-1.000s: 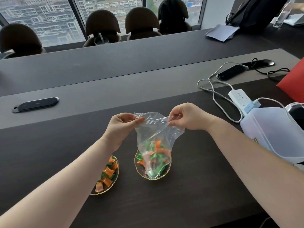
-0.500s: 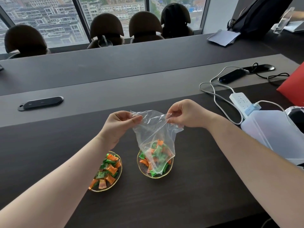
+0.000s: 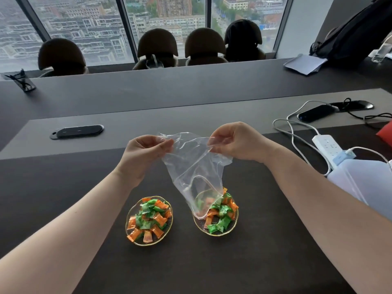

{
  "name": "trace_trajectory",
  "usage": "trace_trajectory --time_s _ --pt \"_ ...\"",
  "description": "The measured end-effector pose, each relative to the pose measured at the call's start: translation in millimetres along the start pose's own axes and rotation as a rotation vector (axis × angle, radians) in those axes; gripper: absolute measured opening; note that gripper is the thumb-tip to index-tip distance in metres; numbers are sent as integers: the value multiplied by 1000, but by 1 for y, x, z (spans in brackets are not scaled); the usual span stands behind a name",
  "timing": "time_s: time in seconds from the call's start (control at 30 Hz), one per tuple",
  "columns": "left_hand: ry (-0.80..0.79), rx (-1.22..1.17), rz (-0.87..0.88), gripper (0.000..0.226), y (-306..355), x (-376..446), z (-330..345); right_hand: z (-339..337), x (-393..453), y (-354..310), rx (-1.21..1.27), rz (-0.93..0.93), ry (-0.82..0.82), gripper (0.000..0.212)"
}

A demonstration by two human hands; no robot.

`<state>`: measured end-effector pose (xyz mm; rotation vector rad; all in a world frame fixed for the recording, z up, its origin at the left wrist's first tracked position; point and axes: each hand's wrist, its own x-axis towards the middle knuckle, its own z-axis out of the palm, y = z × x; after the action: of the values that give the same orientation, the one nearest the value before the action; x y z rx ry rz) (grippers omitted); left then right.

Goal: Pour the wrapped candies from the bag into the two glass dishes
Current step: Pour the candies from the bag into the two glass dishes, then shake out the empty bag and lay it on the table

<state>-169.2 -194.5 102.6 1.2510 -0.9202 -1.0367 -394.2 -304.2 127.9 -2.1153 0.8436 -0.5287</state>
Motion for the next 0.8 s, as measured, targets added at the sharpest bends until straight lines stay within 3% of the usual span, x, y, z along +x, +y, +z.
trace_trajectory --time_s 0.23,0.33,0.47,0.63,0.8 --pt "179 27 35 36 30 -14 -85 58 57 -52 110 -57 -118 23" --pt "310 82 18 25 36 -21 -129 99 84 -72 230 -18 -195 16" --pt "487 176 -11 29 36 -26 -191 159 121 -93 358 43 -311 7" --pt "600 289 -82 21 15 -23 -266 233 163 -103 405 140 -410 22" --pt "640 340 -211 21 -27 -14 -328 298 198 -96 310 212 -477 22"
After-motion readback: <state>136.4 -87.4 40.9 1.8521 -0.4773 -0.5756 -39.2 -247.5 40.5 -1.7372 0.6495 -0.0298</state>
